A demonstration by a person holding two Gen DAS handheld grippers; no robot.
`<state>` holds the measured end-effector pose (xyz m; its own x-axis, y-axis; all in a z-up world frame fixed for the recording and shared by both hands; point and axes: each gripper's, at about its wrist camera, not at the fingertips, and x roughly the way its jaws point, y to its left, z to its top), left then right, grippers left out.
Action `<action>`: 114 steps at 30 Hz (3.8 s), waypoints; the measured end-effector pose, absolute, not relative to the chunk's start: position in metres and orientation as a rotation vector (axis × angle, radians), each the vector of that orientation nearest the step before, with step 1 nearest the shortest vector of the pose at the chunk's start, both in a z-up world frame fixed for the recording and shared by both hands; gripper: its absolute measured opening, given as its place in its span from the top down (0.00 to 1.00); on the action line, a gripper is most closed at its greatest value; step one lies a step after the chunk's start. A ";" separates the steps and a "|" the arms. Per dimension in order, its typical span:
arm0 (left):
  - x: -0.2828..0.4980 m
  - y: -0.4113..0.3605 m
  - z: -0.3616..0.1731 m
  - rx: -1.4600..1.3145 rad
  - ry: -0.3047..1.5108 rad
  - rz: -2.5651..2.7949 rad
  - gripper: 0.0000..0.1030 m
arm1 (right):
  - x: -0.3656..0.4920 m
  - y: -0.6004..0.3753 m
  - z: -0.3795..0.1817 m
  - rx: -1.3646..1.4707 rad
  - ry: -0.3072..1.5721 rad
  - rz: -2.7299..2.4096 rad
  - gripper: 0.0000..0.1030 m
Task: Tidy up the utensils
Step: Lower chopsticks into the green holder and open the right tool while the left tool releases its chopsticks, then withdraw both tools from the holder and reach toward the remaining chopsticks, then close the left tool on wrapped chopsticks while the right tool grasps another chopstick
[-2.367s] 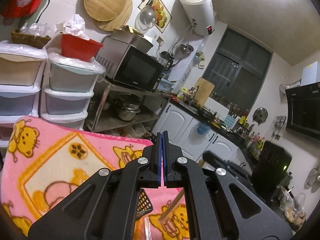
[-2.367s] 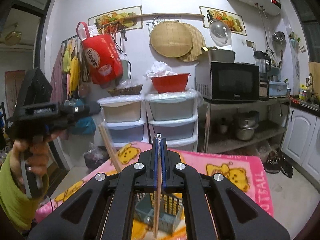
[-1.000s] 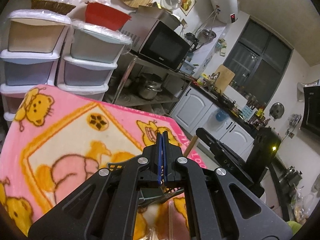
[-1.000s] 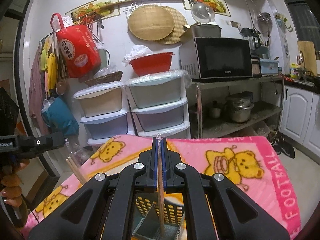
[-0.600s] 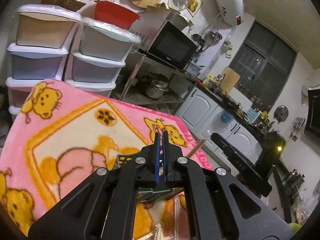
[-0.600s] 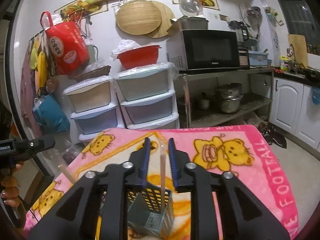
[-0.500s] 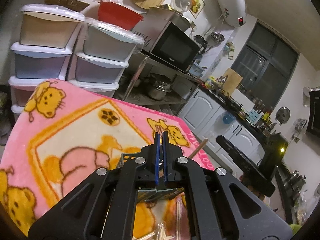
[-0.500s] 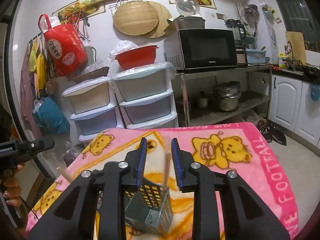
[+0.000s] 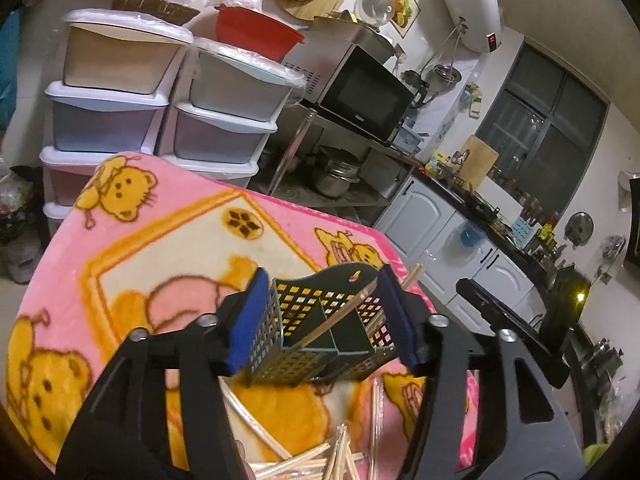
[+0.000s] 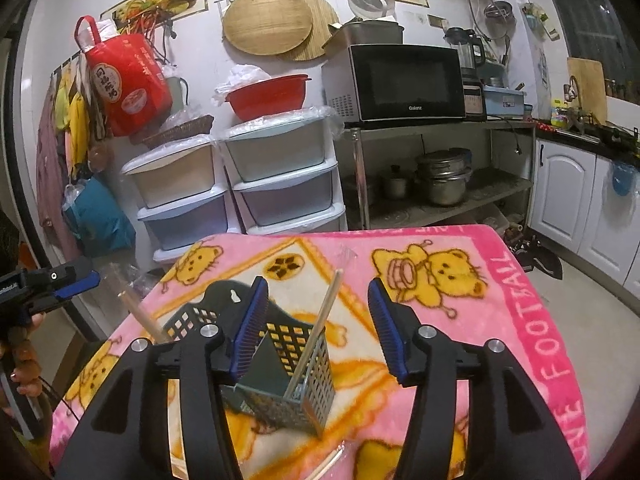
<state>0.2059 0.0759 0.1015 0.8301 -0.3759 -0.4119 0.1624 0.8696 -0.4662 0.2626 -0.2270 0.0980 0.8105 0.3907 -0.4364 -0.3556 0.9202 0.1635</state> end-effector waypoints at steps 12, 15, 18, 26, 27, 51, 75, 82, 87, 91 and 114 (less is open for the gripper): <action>0.178 0.082 0.093 -0.433 0.490 -0.265 0.14 | 0.236 -0.230 0.093 0.058 0.488 0.405 0.40; 0.172 0.084 0.090 -0.437 0.490 -0.259 0.12 | 0.230 -0.230 0.092 0.049 0.493 0.405 0.40; 0.167 0.086 0.086 -0.438 0.494 -0.254 0.12 | 0.224 -0.230 0.090 0.045 0.497 0.408 0.40; 0.153 0.088 0.076 -0.438 0.513 -0.235 0.11 | 0.209 -0.223 0.081 0.021 0.526 0.435 0.40; 0.152 0.089 0.074 -0.439 0.515 -0.234 0.11 | 0.206 -0.221 0.080 0.017 0.530 0.440 0.40; 0.114 0.111 0.028 -0.463 0.613 -0.185 0.12 | 0.172 -0.183 0.040 -0.032 0.637 0.527 0.40; 0.085 0.136 -0.055 -0.573 0.832 -0.132 0.35 | 0.162 -0.149 0.004 -0.070 0.733 0.582 0.40; 0.089 0.138 -0.061 -0.598 0.835 -0.146 0.46 | 0.163 -0.142 -0.008 -0.072 0.778 0.605 0.46; 0.094 0.136 -0.066 -0.608 0.847 -0.153 0.60 | 0.163 -0.135 -0.015 -0.092 0.803 0.622 0.48; 0.096 0.136 -0.069 -0.604 0.855 -0.146 0.72 | 0.170 -0.131 -0.022 -0.092 0.830 0.627 0.52; 0.101 0.136 -0.066 -0.586 0.847 -0.143 0.93 | 0.204 -0.129 -0.047 -0.089 0.931 0.592 0.89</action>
